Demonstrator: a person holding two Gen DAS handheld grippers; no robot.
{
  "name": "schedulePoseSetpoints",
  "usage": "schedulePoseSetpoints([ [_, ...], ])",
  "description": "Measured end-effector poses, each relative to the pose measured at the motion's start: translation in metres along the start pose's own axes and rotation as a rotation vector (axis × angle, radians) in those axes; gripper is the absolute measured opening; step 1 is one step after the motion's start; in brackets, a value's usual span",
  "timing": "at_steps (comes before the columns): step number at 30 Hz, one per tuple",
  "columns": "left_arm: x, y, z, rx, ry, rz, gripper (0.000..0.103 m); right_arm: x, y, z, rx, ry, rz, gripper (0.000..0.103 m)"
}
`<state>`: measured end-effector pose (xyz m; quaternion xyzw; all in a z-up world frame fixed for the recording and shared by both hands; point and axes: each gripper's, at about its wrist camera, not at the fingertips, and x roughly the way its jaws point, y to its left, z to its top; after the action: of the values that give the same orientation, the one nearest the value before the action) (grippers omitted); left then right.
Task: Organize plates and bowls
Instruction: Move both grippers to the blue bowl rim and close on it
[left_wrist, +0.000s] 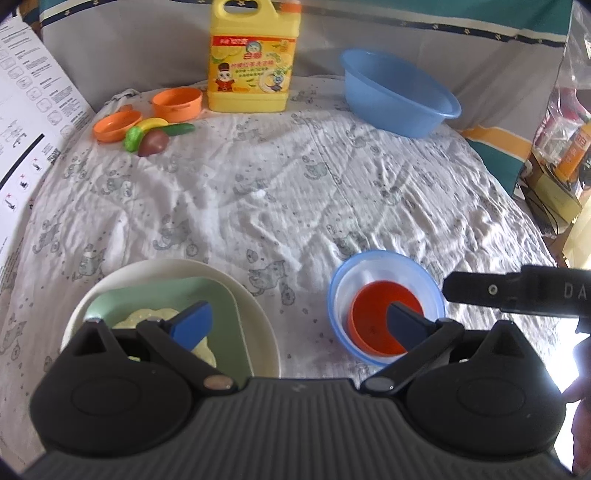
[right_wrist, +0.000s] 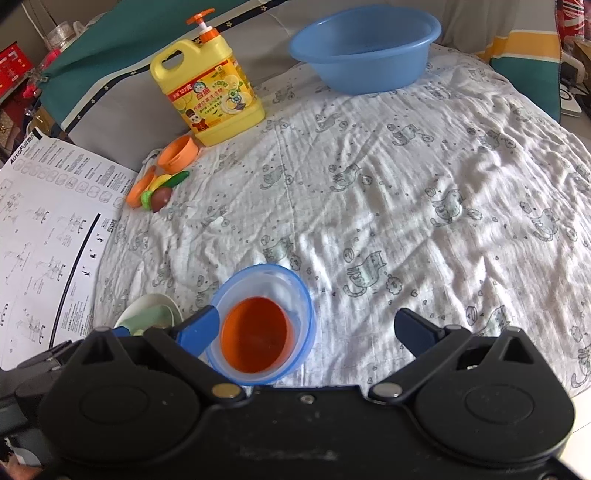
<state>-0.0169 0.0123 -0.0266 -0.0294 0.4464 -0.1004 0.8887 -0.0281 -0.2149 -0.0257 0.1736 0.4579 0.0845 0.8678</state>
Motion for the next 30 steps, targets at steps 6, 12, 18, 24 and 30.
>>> schedulePoseSetpoints([
  [6, 0.008, -0.007, -0.001, 0.021, 0.010, -0.015, 0.103, 0.007, 0.001, 0.000, 0.002, -0.002, 0.006, 0.102],
  [12, 0.016, -0.008, -0.002, 0.018, 0.024, -0.026, 0.103, 0.015, 0.002, 0.000, -0.002, 0.011, 0.027, 0.093],
  [18, 0.023, -0.009, -0.001, 0.011, 0.034, -0.044, 0.100, 0.022, 0.006, -0.001, -0.012, 0.024, 0.041, 0.083],
  [24, 0.031, -0.012, 0.000, 0.012, 0.054, -0.074, 0.091, 0.027, 0.006, -0.001, -0.013, 0.025, 0.045, 0.074],
  [30, 0.041, -0.015, -0.001, 0.011, 0.086, -0.128, 0.066, 0.036, 0.008, -0.001, -0.037, 0.045, 0.052, 0.055],
])
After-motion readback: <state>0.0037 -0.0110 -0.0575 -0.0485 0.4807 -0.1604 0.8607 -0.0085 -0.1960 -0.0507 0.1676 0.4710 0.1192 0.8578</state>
